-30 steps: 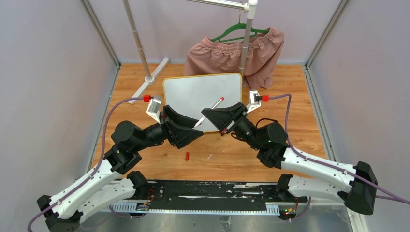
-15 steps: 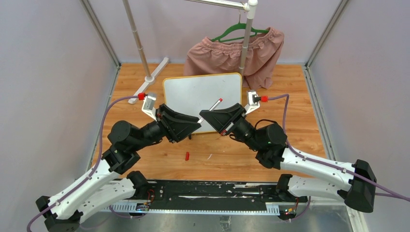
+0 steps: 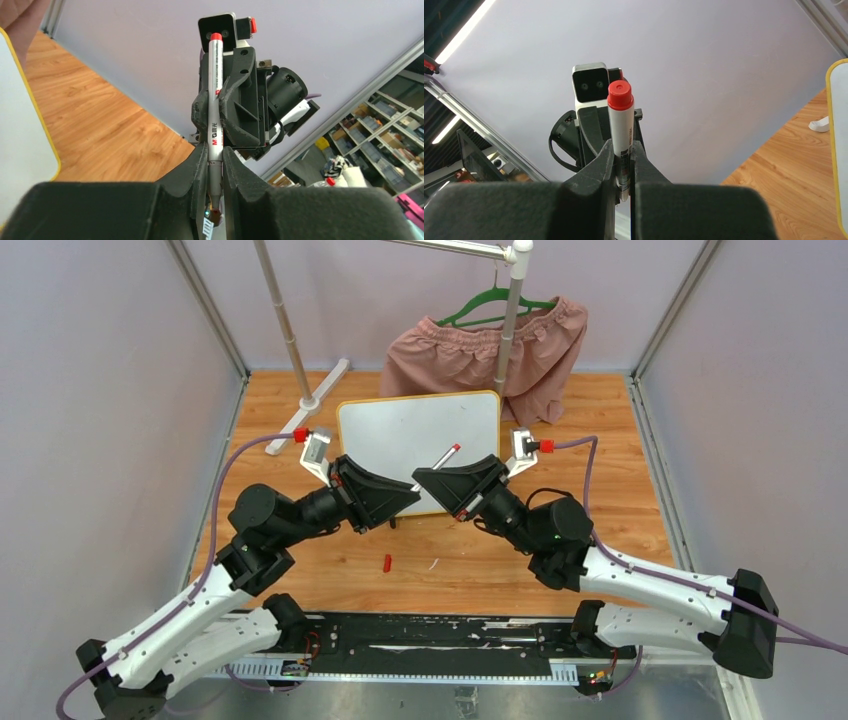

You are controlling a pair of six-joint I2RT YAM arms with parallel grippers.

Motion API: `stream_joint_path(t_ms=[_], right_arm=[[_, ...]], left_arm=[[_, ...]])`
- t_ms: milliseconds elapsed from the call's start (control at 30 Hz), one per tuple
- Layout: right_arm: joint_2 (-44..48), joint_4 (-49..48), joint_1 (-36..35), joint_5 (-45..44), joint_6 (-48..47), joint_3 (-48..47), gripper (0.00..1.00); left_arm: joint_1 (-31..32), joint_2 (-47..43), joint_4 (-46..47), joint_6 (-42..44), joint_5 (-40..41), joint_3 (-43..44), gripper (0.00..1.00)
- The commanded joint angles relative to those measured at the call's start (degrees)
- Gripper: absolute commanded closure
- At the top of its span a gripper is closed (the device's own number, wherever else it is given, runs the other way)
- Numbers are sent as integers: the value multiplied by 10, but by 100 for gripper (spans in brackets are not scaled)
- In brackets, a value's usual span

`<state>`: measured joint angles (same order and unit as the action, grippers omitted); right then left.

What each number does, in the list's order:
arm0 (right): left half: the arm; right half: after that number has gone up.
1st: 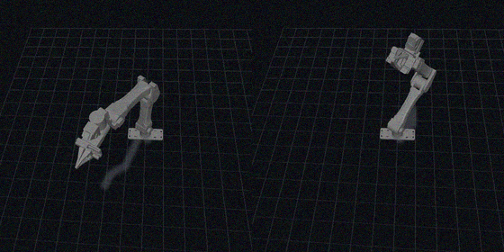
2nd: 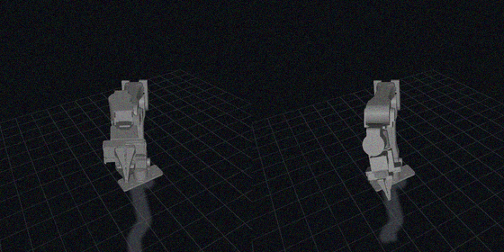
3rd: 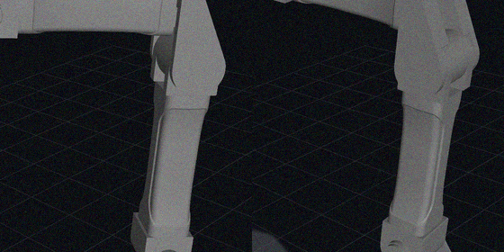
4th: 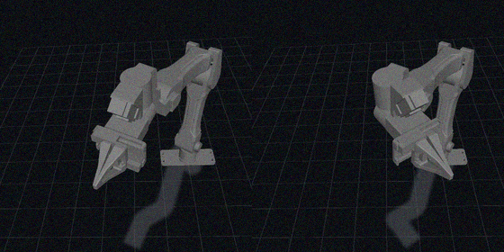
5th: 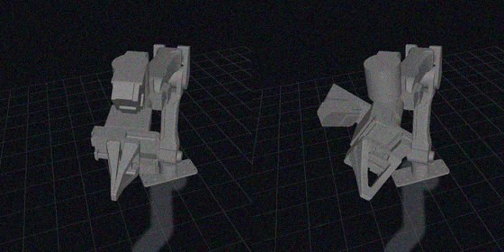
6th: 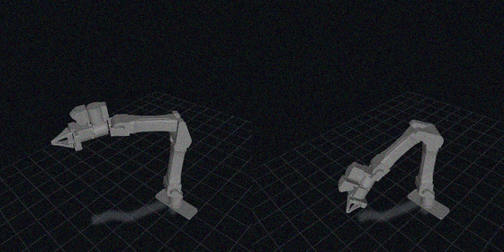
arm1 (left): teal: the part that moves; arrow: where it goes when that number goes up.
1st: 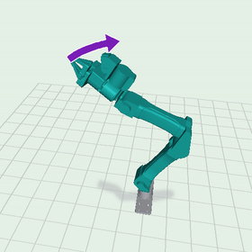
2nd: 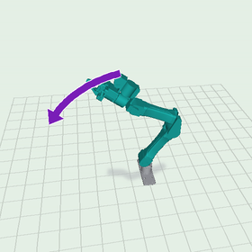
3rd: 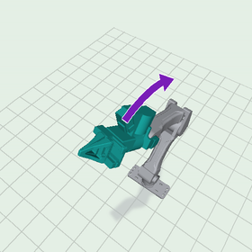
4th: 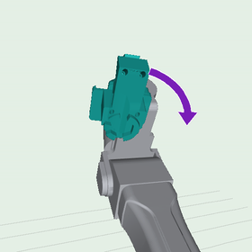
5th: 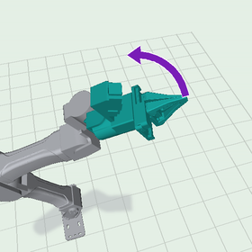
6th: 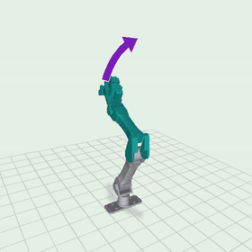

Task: Write a sentence on the whiteboard
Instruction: Adjust the whiteboard marker.

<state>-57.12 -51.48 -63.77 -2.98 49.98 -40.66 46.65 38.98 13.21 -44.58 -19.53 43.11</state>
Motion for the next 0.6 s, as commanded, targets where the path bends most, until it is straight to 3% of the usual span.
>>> stream_joint_path(t_ms=[0,67,133,167,200,233,267,333,400,567], right_arm=[[6,-27,-11,-7,-6,-17,100],[11,-16,-11,5,-15,-19,100],[23,15,-11,18,-29,-22,96],[34,40,-11,19,-35,-23,85],[53,74,-11,17,-42,-23,65],[71,111,-11,12,-50,-23,51],[90,150,-11,8,-59,-24,41],[133,263,-10,1,-87,-30,29],[177,380,-10,-3,-122,-46,23],[276,672,-7,16,-221,-138,22]], left_arm=[[3,6,17,1,-23,20,87],[3,3,16,2,-18,17,100],[3,-8,17,4,-4,9,100],[3,-15,17,5,4,4,100],[3,-22,16,6,11,-1,100],[3,-29,16,8,16,-5,100],[3,-37,17,9,19,-9,100],[3,-46,16,12,20,-15,100],[3,-49,16,16,5,-15,100],[3,-35,-38,56,-103,17,100]])
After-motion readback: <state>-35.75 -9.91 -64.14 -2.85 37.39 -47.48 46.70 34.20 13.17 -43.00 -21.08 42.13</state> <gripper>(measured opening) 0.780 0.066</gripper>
